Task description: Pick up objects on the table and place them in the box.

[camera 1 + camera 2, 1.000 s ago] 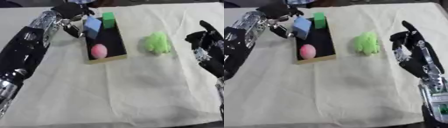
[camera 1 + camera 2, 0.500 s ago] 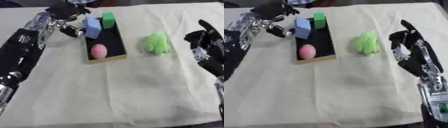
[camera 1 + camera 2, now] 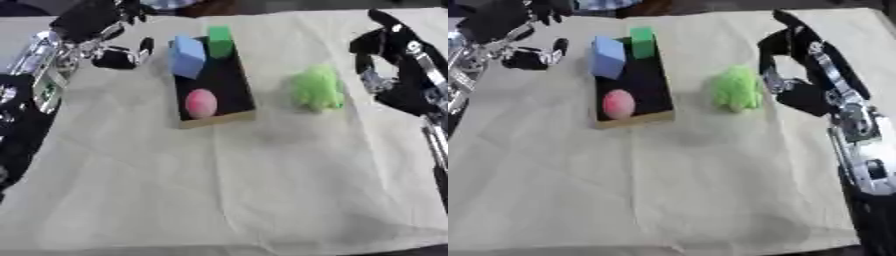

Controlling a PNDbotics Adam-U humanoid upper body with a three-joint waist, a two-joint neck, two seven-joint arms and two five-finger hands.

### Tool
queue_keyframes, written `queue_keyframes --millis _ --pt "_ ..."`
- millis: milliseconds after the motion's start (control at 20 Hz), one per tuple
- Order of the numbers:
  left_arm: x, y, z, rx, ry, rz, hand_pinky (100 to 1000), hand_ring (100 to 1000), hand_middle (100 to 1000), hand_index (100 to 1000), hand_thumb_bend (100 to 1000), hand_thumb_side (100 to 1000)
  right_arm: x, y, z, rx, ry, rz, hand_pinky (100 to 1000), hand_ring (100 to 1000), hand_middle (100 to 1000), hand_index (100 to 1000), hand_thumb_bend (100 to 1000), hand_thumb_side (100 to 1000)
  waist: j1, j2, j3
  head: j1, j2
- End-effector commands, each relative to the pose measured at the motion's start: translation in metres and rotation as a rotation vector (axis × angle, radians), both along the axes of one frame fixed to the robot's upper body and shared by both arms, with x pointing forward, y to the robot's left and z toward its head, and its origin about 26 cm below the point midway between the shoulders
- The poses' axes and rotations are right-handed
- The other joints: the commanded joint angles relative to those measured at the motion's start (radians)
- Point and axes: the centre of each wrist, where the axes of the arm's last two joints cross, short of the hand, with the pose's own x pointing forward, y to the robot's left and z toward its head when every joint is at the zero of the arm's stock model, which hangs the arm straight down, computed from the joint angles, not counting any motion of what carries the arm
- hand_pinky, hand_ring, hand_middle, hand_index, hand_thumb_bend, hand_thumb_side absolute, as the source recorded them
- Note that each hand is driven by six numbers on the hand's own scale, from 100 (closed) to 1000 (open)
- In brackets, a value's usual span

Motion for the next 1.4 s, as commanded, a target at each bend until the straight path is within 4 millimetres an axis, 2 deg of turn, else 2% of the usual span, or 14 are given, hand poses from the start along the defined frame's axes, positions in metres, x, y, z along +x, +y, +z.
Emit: queue_keyframes --millis 50,300,400,450,500,550,600,800,1050,1100,1150,1250,1350,1400 --pt "-0.014 -0.006 0.007 -0.105 -0.073 -0.031 735 561 576 815 100 554 0.014 -0.002 0.013 -0.148 0.024 -0.016 816 782 758 997 100 234 -0.015 -0.036 0.003 -0.016 -0.002" --pt "-0.042 -0.01 -0.016 -0.235 -0.049 -0.044 733 553 564 807 100 577 0.035 -0.001 0.016 -0.306 0.129 -0.064 840 846 832 1000 100 198 -0.018 -0.038 0.01 -0.027 -0.002" --pt "-0.054 -0.008 -0.022 -0.272 -0.031 -0.043 734 553 562 807 100 584 0.042 -0.005 0.013 -0.358 0.175 -0.087 850 866 846 1000 100 302 -0.018 -0.04 0.013 -0.032 -0.002" --pt "-0.06 -0.007 -0.025 -0.288 -0.02 -0.043 734 553 562 807 100 585 0.045 -0.007 0.011 -0.381 0.195 -0.097 851 868 848 1000 100 316 -0.018 -0.041 0.014 -0.033 -0.002" --pt "-0.066 -0.006 -0.027 -0.304 -0.01 -0.042 734 552 560 806 100 592 0.047 -0.01 0.008 -0.403 0.212 -0.107 866 895 872 1000 100 442 -0.019 -0.042 0.015 -0.033 -0.002" --pt "-0.072 -0.005 -0.029 -0.32 0.002 -0.038 734 552 560 806 100 593 0.05 -0.014 0.005 -0.429 0.232 -0.117 867 897 874 1000 100 454 -0.019 -0.042 0.017 -0.033 -0.002" --pt "-0.079 -0.004 -0.032 -0.339 0.015 -0.035 733 550 558 804 100 600 0.053 -0.017 0.002 -0.455 0.251 -0.127 876 913 894 1000 100 530 -0.02 -0.043 0.017 -0.033 -0.002" --pt "-0.1 -0.004 -0.034 -0.411 0.048 -0.037 731 547 554 801 100 608 0.061 -0.028 -0.012 -0.53 0.294 -0.16 889 933 922 998 100 525 -0.023 -0.048 0.017 -0.03 -0.002" --pt "-0.109 -0.005 -0.029 -0.492 0.089 -0.052 730 546 552 801 100 612 0.068 -0.036 -0.03 -0.614 0.299 -0.193 878 919 919 984 100 446 -0.024 -0.05 0.018 -0.03 -0.002" --pt "-0.11 -0.004 -0.029 -0.506 0.099 -0.056 730 546 552 801 100 615 0.068 -0.036 -0.031 -0.63 0.294 -0.195 866 890 898 969 100 350 -0.024 -0.05 0.018 -0.03 -0.002" --pt "-0.111 -0.003 -0.029 -0.52 0.11 -0.06 730 546 552 801 100 616 0.068 -0.035 -0.033 -0.646 0.288 -0.197 859 875 881 960 100 320 -0.024 -0.05 0.018 -0.03 -0.002" --pt "-0.111 -0.002 -0.027 -0.548 0.127 -0.07 729 545 551 800 100 617 0.069 -0.035 -0.032 -0.661 0.259 -0.205 829 812 781 901 100 280 -0.023 -0.05 0.018 -0.03 -0.002" --pt "-0.112 0.001 -0.026 -0.576 0.141 -0.081 728 544 550 800 100 616 0.069 -0.034 -0.029 -0.656 0.208 -0.22 805 761 638 805 100 261 -0.022 -0.05 0.018 -0.029 -0.002" --pt "-0.112 0.002 -0.025 -0.588 0.148 -0.087 727 543 549 800 100 616 0.069 -0.033 -0.028 -0.652 0.182 -0.226 789 728 539 717 100 248 -0.022 -0.05 0.018 -0.03 -0.002"
